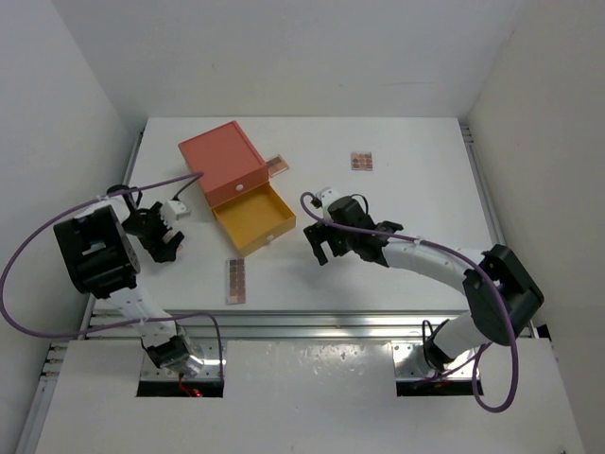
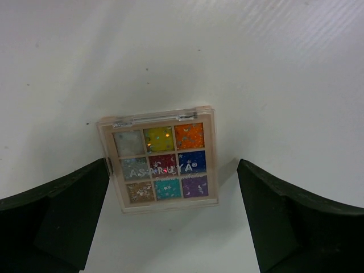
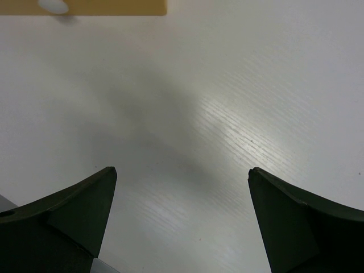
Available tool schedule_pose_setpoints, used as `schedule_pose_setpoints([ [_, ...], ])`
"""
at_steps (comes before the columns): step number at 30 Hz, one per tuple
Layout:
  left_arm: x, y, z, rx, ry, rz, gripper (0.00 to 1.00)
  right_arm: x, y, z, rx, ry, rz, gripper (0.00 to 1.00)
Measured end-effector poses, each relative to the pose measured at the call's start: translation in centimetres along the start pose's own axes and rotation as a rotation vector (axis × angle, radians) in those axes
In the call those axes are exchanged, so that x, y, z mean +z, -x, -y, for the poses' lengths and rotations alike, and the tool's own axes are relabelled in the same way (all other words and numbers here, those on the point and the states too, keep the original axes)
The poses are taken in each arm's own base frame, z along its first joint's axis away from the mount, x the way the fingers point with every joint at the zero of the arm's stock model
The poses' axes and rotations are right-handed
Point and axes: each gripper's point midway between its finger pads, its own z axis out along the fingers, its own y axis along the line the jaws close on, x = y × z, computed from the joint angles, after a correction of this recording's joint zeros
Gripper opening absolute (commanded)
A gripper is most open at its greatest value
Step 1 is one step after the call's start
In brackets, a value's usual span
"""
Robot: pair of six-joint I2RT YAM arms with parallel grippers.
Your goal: Organize the makeup
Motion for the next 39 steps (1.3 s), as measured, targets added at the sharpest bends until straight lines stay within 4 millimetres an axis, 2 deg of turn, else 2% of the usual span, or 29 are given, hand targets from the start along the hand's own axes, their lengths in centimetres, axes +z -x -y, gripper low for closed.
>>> schedule_pose_setpoints([
  [4, 0.1, 0.1, 0.9, -0.004, -0.038, 0.007, 1.00, 0.0, -0.2, 0.1, 0.000, -0.007, -0.008, 0.99],
  [11, 0.4, 0.0, -0.4, -0.014, 0.029, -0.032, 1.00, -0.1, -0.4, 0.5, -0.001, -0.029, -0.015, 0.99],
  [15, 0.6, 0.3, 0.0, -0.004, 0.041, -0.057, 1.00, -0.1, -0.4, 0.7, 0.002, -0.033, -0.015, 0.99],
  [19, 0.8, 0.4, 0.5, -0.013, 0.038, -0.074, 0.82, 0.0, -0.4, 1.0, 0.008, -0.039, -0.016, 0.99],
  [20, 0.8, 0.4, 0.5, -0.018, 0.035, -0.074, 0.72, 0.0, -0.4, 1.0, 0.009, -0.040, -0.016, 0.99],
  [24, 0.8, 0.5, 0.4, -0.025, 0.035, -0.072, 0.56, -0.1, -0.4, 1.2, 0.010, -0.047, -0.017, 0.99],
  [27, 0.7, 0.7, 0.4, -0.026, 0.025, -0.065, 0.49, -0.1, -0.4, 1.4, 0.010, -0.059, -0.018, 0.99],
  [30, 0.7, 0.9, 0.6, -0.031, 0.007, -0.048, 0.47, -0.1, -0.5, 1.6, 0.010, -0.065, -0.019, 0.99],
  [35, 0.0, 1.9, 2.3, -0.063, -0.051, -0.007, 0.47, -0.1, -0.5, 1.8, 0.011, -0.073, -0.019, 0.99],
  [37, -1.4, 3.0, 2.9, -0.068, -0.050, 0.020, 0.47, -0.2, -0.4, 1.9, 0.017, -0.084, -0.015, 0.99],
  [39, -3.7, 4.9, 3.0, -0.050, -0.016, 0.056, 0.47, -0.3, -0.2, 2.3, 0.037, -0.097, -0.008, 0.99],
])
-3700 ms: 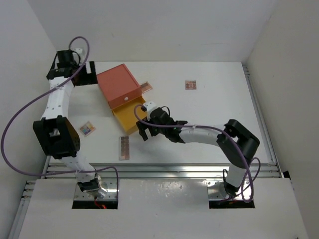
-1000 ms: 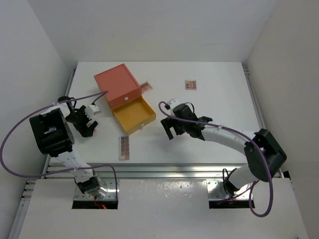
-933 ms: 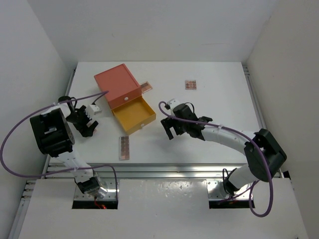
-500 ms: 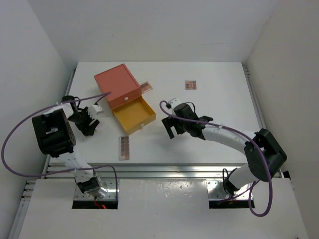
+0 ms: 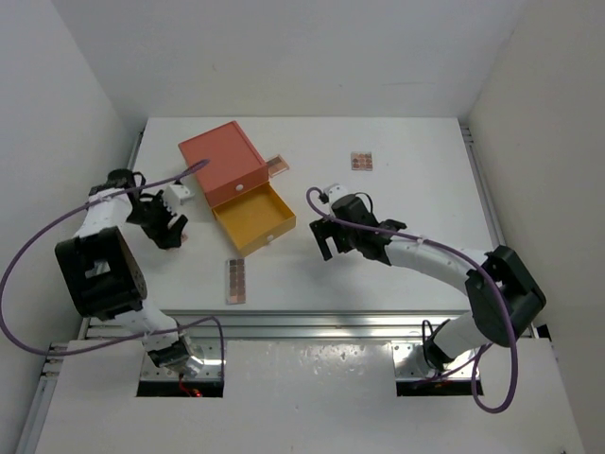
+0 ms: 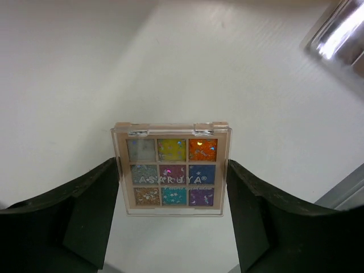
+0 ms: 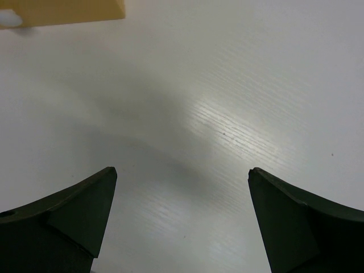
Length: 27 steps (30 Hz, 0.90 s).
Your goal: Organize the makeup
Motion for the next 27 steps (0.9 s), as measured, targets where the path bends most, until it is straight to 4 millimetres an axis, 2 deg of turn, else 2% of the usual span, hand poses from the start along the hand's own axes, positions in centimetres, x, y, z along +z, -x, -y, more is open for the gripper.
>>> schedule_pose_setpoints([
  [3, -3.5, 4.4, 0.2, 0.067, 0.076, 0.072, 0.47, 0.0, 0.0, 1.0, 0.057, -0.022, -0.003, 0.99],
  [5, -5.1, 7.9, 1.4, 0.118, 0.097, 0.137, 0.47, 0.1, -0.3, 1.9, 0.095, -0.042, -0.016, 0.99],
  [8, -5.2, 12.0, 4.7, 0.163, 0.045, 0.202, 0.47, 0.1, -0.6, 3.1, 0.135, -0.068, -0.033, 0.99],
  [10, -4.2, 14.3, 7.2, 0.170, -0.016, 0.225, 0.47, 0.1, -0.8, 3.5, 0.149, -0.076, -0.041, 0.99],
  [13, -2.1, 17.3, 9.8, 0.161, -0.071, 0.243, 0.47, 0.0, -1.0, 3.7, 0.161, -0.078, -0.050, 0.99],
  [17, 1.2, 21.8, 10.2, 0.150, -0.042, 0.253, 0.47, -0.1, -1.1, 3.8, 0.183, -0.080, -0.054, 0.99],
  [19, 2.8, 23.3, 10.0, 0.144, -0.017, 0.257, 0.47, -0.3, -1.2, 4.0, 0.194, -0.084, -0.055, 0.99],
  [22, 5.8, 23.8, 9.4, 0.112, 0.005, 0.235, 0.47, -0.8, -1.3, 4.4, 0.213, -0.094, -0.049, 0.99],
  [24, 7.7, 23.4, 8.8, 0.076, 0.016, 0.208, 0.50, -1.1, -1.4, 4.8, 0.226, -0.101, -0.042, 0.99],
  [27, 9.5, 22.9, 8.0, 0.047, 0.035, 0.187, 0.54, -1.5, -1.8, 5.1, 0.239, -0.111, -0.044, 0.99],
])
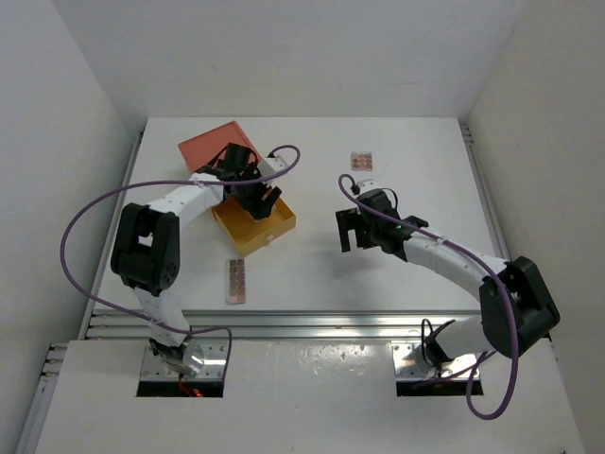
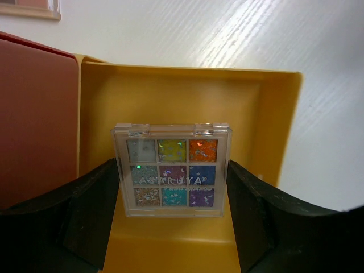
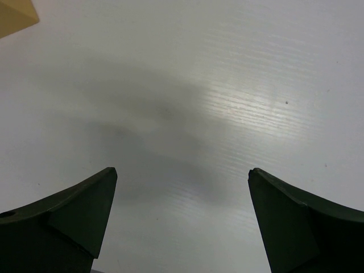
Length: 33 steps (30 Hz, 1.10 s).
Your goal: Organize the makeup
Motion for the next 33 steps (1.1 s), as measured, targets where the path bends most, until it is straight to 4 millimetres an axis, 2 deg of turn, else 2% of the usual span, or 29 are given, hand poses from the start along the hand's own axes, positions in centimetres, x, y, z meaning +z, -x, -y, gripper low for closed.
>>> schedule_pose_setpoints([
  [4, 1.5, -0.3, -0.4, 0.004, 0.029, -0.009, 0.64, -0.1, -0.4, 0.4, 0.003, -0.013, -0.012, 0.99],
  [5, 1.9, -0.3, -0.5, 0.007, 0.034, -0.009, 0.71, -0.1, -0.4, 0.4, 0.003, -0.014, -0.014, 0.99],
  [6, 2.1, -0.3, -0.6, 0.008, 0.037, -0.009, 0.74, -0.1, -0.4, 0.5, 0.004, -0.016, -0.016, 0.99],
  [8, 2.7, -0.6, -0.8, 0.007, 0.042, -0.016, 0.77, -0.1, -0.5, 0.6, 0.006, -0.018, -0.020, 0.99],
  [9, 2.9, -0.9, -0.8, 0.005, 0.044, -0.024, 0.84, -0.1, -0.6, 0.6, 0.006, -0.019, -0.021, 0.99],
  [11, 3.1, -1.3, -0.8, 0.001, 0.047, -0.032, 0.89, -0.1, -0.7, 0.7, 0.006, -0.021, -0.027, 0.99],
  [12, 3.1, -1.4, -0.9, 0.001, 0.052, -0.034, 0.95, -0.1, -0.8, 0.7, 0.005, -0.022, -0.031, 0.99],
  [20, 3.0, -1.6, -1.1, -0.013, 0.072, -0.045, 0.96, -0.2, -0.9, 0.7, 0.002, -0.020, -0.037, 0.99],
  [23, 2.5, -0.6, -1.1, -0.027, 0.065, -0.031, 0.95, -0.2, -0.8, 0.6, 0.000, -0.014, -0.037, 0.99],
  [26, 1.0, 1.8, -1.0, -0.027, 0.057, 0.016, 0.95, -0.2, -0.6, 0.5, 0.000, -0.011, -0.032, 0.99],
  [29, -2.4, 4.9, 0.0, 0.042, 0.040, 0.090, 0.92, -0.3, -0.5, 0.4, 0.001, -0.004, -0.030, 0.99],
  [31, -5.2, 6.5, 1.2, 0.157, 0.015, 0.132, 0.90, -0.3, -0.5, 0.3, 0.001, 0.000, -0.032, 0.99],
  [33, -8.2, 6.7, 2.7, 0.359, -0.018, 0.142, 0.90, -0.3, -0.5, 0.1, -0.001, 0.010, -0.032, 0.99],
])
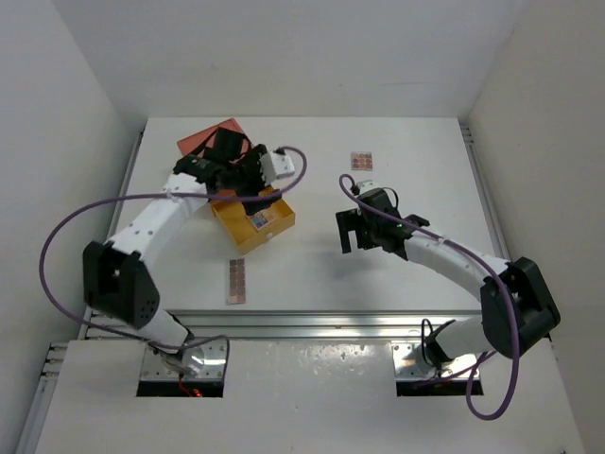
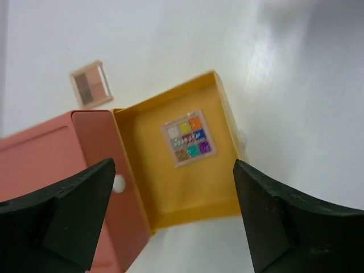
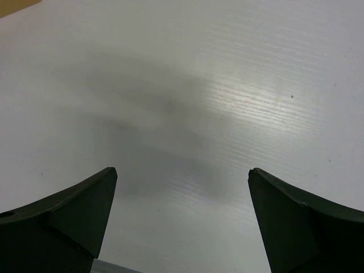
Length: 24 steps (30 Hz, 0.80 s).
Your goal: Organize the makeup
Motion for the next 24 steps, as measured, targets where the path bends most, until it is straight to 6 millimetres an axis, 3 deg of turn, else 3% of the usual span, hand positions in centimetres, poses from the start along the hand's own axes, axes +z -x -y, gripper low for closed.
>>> schedule_pose_setpoints([
  [2, -2.8, -0.3, 2.1, 0.224, -0.053, -0.006, 0.90, -0.2, 0.1, -0.2, -0.004, 0.012, 0.003, 0.99],
  [5, -5.4, -4.2, 6.7, 0.547, -0.197, -0.081, 0.90, -0.8, 0.3, -0.5, -0.007, 0.028, 0.023, 0.99],
  [7, -5.5, -7.4, 9.7, 0.694, -0.338, -0.138, 0.90, -1.3, 0.3, -0.7, -0.008, 0.037, 0.039, 0.99],
  [10, -4.2, -10.6, 12.7, 0.840, -0.531, -0.179, 0.90, -1.8, -0.5, -0.9, -0.015, 0.049, 0.044, 0.99],
  [14, -2.7, -13.5, 14.7, 0.991, -0.678, -0.203, 0.90, -2.3, -2.2, -1.1, -0.029, 0.056, 0.031, 0.99],
  [20, -2.5, -18.2, 17.0, 1.077, -0.810, -0.285, 0.90, -3.0, -3.8, -1.0, -0.029, 0.057, 0.029, 0.99],
  [24, -1.7, -19.5, 17.1, 1.118, -0.826, -0.315, 0.90, -3.2, -4.6, -0.6, -0.011, 0.044, 0.029, 0.99],
])
